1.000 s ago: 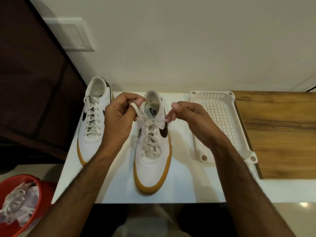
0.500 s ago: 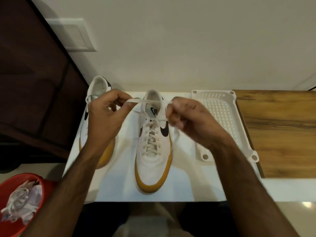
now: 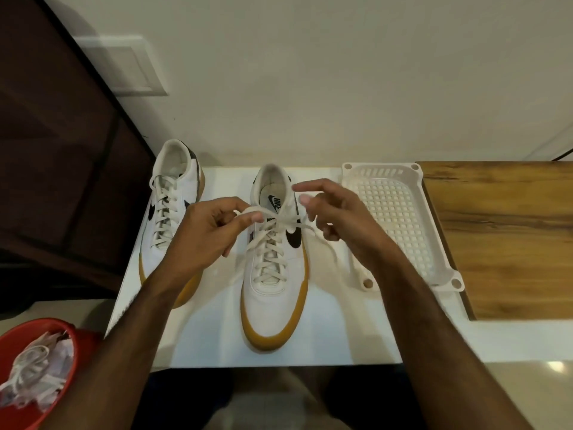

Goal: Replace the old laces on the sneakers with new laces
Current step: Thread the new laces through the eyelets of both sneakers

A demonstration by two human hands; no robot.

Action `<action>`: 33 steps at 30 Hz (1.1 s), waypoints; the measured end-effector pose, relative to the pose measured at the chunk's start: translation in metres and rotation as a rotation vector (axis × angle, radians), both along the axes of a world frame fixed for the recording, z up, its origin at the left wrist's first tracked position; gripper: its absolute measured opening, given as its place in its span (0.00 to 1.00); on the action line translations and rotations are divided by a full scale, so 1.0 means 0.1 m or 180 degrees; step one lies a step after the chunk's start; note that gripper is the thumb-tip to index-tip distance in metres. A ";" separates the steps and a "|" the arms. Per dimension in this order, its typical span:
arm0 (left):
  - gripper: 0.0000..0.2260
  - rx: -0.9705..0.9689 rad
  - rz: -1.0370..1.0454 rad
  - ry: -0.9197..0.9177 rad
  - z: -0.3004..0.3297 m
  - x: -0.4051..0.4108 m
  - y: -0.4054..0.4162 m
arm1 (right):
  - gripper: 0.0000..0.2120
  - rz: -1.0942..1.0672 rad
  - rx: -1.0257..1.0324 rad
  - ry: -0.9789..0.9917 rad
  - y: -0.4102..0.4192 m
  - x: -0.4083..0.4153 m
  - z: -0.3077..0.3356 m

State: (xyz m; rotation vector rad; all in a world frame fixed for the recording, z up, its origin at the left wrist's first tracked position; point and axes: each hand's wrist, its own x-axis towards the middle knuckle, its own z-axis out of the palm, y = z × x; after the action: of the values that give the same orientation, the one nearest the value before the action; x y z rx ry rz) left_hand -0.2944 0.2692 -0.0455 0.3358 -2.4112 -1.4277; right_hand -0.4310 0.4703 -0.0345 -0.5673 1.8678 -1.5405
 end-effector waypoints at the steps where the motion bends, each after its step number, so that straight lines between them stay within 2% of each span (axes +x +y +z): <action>1: 0.08 0.0000 0.0060 0.0095 0.02 -0.01 0.03 | 0.11 0.0370 0.0020 0.0166 -0.06 0.07 0.04; 3: 0.06 -0.0013 0.0104 0.0228 0.05 -0.02 0.09 | 0.08 0.0892 0.0052 0.0422 -0.18 0.19 0.05; 5: 0.06 -0.0126 0.0020 0.0278 0.06 -0.02 0.15 | 0.07 0.1000 0.0211 0.0819 -0.24 0.22 0.01; 9: 0.07 0.0040 0.0024 0.0324 0.07 0.01 0.08 | 0.09 0.0240 0.0181 0.0696 -0.08 0.04 -0.01; 13: 0.09 0.0071 -0.0123 0.0147 0.02 0.02 0.05 | 0.07 -0.0920 -0.0556 0.0129 0.08 -0.13 -0.05; 16: 0.12 0.0037 -0.0662 -0.0211 -0.02 0.01 0.12 | 0.07 -0.1508 -0.0804 -0.0165 0.06 -0.20 -0.17; 18: 0.10 -0.0028 -0.1012 -0.0439 -0.07 0.00 0.18 | 0.08 -0.1827 -0.0972 -0.0609 0.08 -0.25 -0.22; 20: 0.11 -0.0266 -0.1236 -0.0554 -0.11 -0.01 0.21 | 0.10 -0.1898 -0.1233 -0.1128 0.11 -0.30 -0.25; 22: 0.14 -0.0665 -0.1406 -0.0592 -0.14 -0.02 0.26 | 0.15 -0.1861 -0.1564 -0.1646 0.14 -0.33 -0.25; 25: 0.15 -0.1301 -0.1695 -0.0641 -0.14 -0.03 0.33 | 0.21 -0.1939 -0.2056 -0.2136 0.17 -0.39 -0.24; 27: 0.15 -0.1727 -0.1878 -0.0586 -0.12 -0.02 0.36 | 0.17 -0.2051 -0.2171 -0.2137 0.21 -0.44 -0.25; 29: 0.15 -0.1960 -0.1975 -0.0560 -0.11 0.00 0.35 | 0.15 -0.2087 -0.2016 -0.1926 0.25 -0.47 -0.28; 33: 0.15 -0.2042 -0.2035 -0.0572 -0.10 0.01 0.37 | 0.16 -0.1894 -0.1283 -0.1208 0.24 -0.44 -0.27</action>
State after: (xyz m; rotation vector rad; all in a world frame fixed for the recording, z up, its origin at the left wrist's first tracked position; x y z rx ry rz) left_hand -0.2935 0.3064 -0.0556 -0.5215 -3.1120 -0.7294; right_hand -0.4754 0.4941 -0.0616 0.1457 1.5018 -2.2500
